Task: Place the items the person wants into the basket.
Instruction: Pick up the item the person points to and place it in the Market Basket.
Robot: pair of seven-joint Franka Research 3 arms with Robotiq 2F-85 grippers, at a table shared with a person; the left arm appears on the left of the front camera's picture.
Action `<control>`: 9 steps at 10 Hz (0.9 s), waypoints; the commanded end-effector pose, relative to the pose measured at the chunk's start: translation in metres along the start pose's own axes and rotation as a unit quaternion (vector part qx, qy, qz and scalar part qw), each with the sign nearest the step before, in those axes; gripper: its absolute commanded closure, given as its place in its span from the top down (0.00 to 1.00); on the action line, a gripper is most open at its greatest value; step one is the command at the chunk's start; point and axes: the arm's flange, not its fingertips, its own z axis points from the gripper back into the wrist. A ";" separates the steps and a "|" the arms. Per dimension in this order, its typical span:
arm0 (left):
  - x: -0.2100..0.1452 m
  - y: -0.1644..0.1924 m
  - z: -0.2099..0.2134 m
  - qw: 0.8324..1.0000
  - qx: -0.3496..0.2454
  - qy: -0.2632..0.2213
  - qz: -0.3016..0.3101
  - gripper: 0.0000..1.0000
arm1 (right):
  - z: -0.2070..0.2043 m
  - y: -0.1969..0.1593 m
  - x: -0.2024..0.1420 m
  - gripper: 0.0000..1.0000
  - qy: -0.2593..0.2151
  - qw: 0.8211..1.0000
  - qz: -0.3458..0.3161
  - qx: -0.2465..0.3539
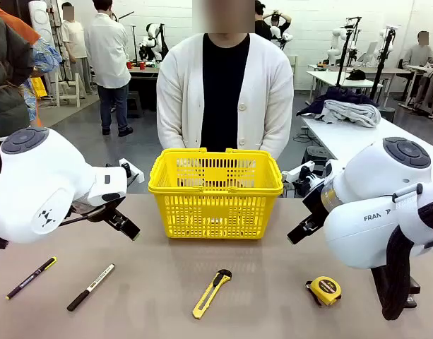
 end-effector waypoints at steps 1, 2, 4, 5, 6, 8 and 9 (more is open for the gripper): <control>0.000 0.000 0.000 1.000 0.000 0.000 0.000 1.00 | 0.000 0.000 0.000 1.00 0.000 1.000 0.000 0.000; 0.000 0.000 0.000 1.000 0.000 0.000 0.000 1.00 | 0.000 0.000 0.000 1.00 0.000 1.000 0.000 0.000; 0.000 0.000 0.000 1.000 0.000 0.000 0.000 1.00 | 0.000 0.000 0.000 1.00 0.000 1.000 0.000 0.000; 0.000 0.000 0.000 1.000 0.000 0.000 0.000 1.00 | 0.000 0.000 0.000 1.00 0.000 1.000 0.000 0.000; 0.000 0.000 0.000 1.000 0.000 0.000 0.000 1.00 | 0.000 0.000 0.000 1.00 0.000 1.000 0.000 0.000; 0.000 0.000 0.000 1.000 0.000 0.000 0.000 1.00 | 0.000 0.000 0.000 1.00 0.000 1.000 0.000 0.000; 0.000 0.000 0.000 1.000 0.000 0.000 0.000 1.00 | 0.000 0.000 0.000 1.00 0.000 1.000 0.000 0.000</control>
